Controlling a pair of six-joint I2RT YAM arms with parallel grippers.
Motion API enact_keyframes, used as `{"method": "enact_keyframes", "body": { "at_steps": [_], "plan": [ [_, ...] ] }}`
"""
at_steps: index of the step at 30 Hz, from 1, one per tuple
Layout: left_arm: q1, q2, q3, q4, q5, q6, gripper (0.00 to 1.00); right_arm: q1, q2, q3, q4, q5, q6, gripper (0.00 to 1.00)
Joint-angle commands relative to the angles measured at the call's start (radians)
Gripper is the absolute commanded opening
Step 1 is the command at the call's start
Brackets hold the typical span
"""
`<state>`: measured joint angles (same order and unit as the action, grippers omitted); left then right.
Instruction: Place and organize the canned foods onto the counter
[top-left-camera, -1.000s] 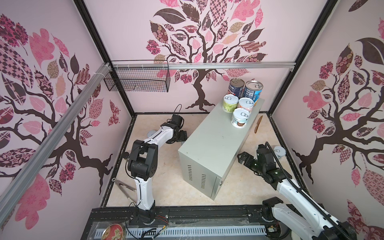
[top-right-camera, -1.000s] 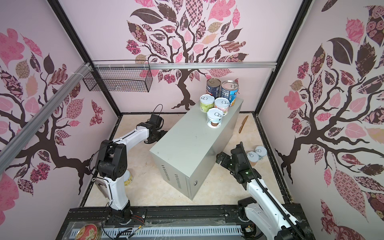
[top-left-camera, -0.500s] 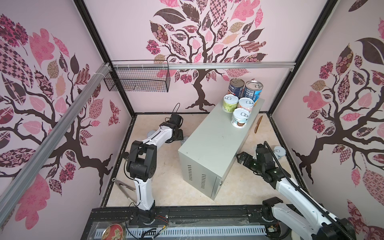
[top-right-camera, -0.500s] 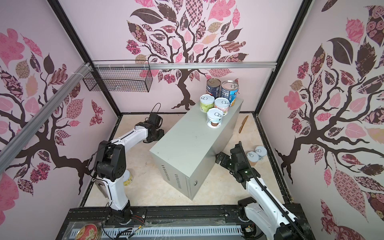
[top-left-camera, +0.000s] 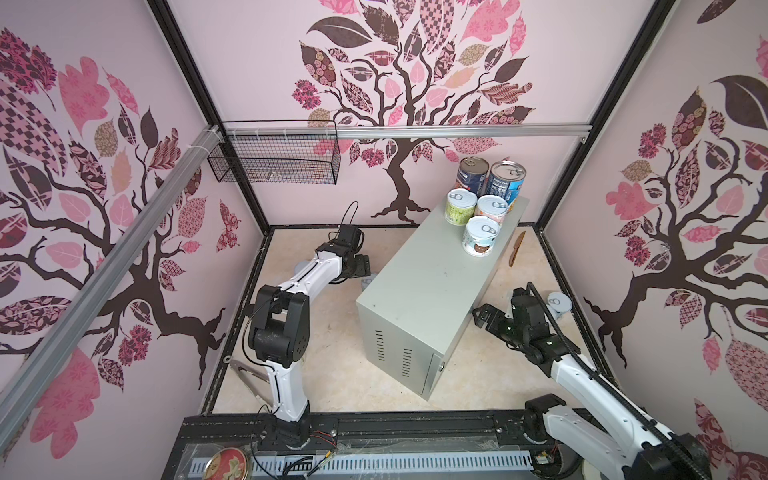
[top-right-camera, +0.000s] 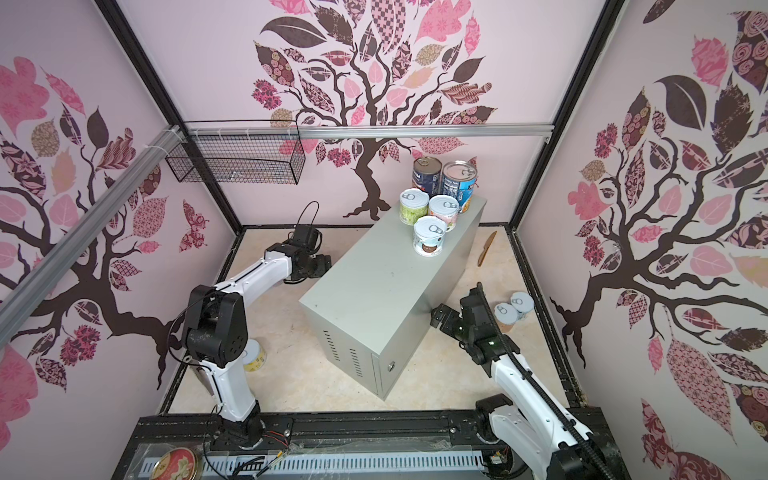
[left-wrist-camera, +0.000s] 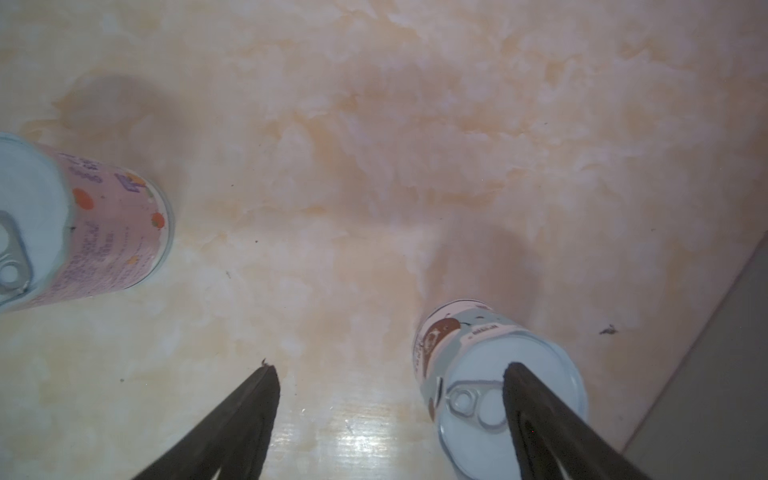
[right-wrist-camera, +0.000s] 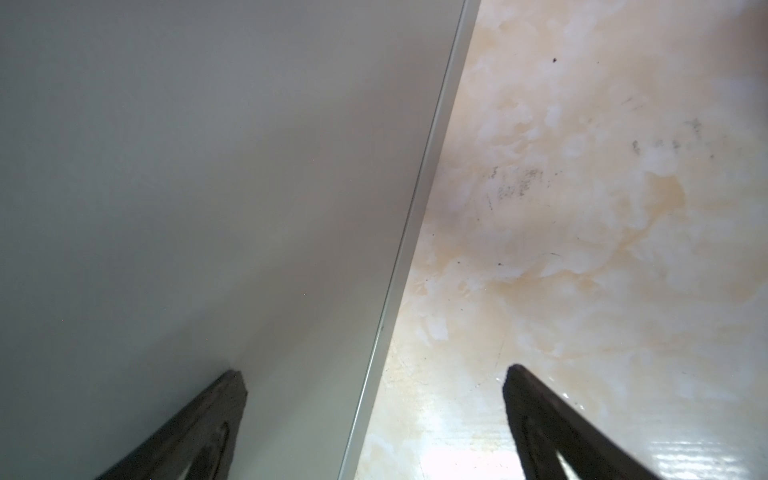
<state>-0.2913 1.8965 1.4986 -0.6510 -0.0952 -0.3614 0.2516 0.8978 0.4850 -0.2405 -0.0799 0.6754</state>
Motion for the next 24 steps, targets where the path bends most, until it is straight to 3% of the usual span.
{"method": "enact_keyframes", "body": {
  "at_steps": [1,7,24],
  "plan": [
    [-0.018,-0.012,0.002,0.013,0.081,0.021,0.92,-0.006,0.011,0.016,0.016,-0.012,-0.009,1.0],
    [-0.045,0.054,0.031,-0.007,0.08,0.021,0.98,-0.006,0.034,0.027,0.02,-0.019,-0.007,1.0],
    [-0.068,0.147,0.071,-0.015,-0.005,0.009,0.97,-0.005,0.063,0.032,0.03,-0.02,-0.007,1.0]
  ]
}}
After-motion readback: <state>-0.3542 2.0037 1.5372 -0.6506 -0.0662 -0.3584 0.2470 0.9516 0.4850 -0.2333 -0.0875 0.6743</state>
